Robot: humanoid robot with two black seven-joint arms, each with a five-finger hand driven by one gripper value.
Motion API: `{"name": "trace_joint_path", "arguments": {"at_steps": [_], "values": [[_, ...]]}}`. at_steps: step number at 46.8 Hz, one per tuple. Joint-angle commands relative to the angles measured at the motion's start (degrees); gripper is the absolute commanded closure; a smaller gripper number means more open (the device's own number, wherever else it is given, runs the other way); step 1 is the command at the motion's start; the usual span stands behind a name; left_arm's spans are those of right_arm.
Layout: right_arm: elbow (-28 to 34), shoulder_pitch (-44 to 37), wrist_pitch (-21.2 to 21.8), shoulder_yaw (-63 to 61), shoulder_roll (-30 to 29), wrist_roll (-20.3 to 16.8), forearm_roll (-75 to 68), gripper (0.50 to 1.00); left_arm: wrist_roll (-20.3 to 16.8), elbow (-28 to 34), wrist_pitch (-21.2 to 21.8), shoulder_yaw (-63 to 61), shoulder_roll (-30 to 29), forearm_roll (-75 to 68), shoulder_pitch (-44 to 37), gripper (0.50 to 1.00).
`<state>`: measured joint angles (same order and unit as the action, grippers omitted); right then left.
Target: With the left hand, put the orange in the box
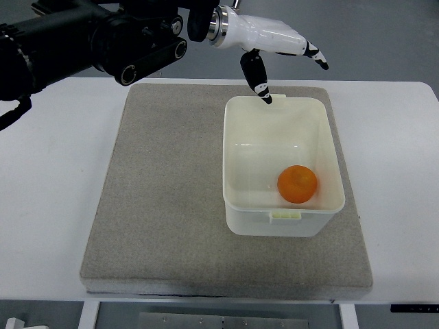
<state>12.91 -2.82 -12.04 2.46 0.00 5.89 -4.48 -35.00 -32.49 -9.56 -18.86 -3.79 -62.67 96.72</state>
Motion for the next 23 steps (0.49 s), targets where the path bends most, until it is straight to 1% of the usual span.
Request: {"name": "trace_joint_path", "arguments": {"at_steps": [1, 10, 15, 19, 23], "values": [[0.01, 0.01, 0.0, 0.0, 0.0, 0.0, 0.0, 0.556, 0.0, 4.44, -0.02, -0.13, 0.01, 0.09, -1.44, 0.6], [0.01, 0.01, 0.0, 0.0, 0.0, 0.0, 0.0, 0.556, 0.0, 12.44, 0.51, -0.13, 0.1, 0.09, -5.13, 0.596], [0.01, 0.01, 0.0, 0.0, 0.0, 0.0, 0.0, 0.556, 0.0, 17.71, 1.3, -0.13, 0.54, 0.17, -8.99, 0.589], [-0.08, 0.01, 0.0, 0.0, 0.0, 0.0, 0.0, 0.556, 0.0, 21.32, 3.4, -0.04, 1.07, 0.7, -13.04, 0.596], [0.01, 0.01, 0.0, 0.0, 0.0, 0.0, 0.0, 0.556, 0.0, 24.13, 6.65, 0.05, 1.07, 0.79, -16.82, 0.6]]}}
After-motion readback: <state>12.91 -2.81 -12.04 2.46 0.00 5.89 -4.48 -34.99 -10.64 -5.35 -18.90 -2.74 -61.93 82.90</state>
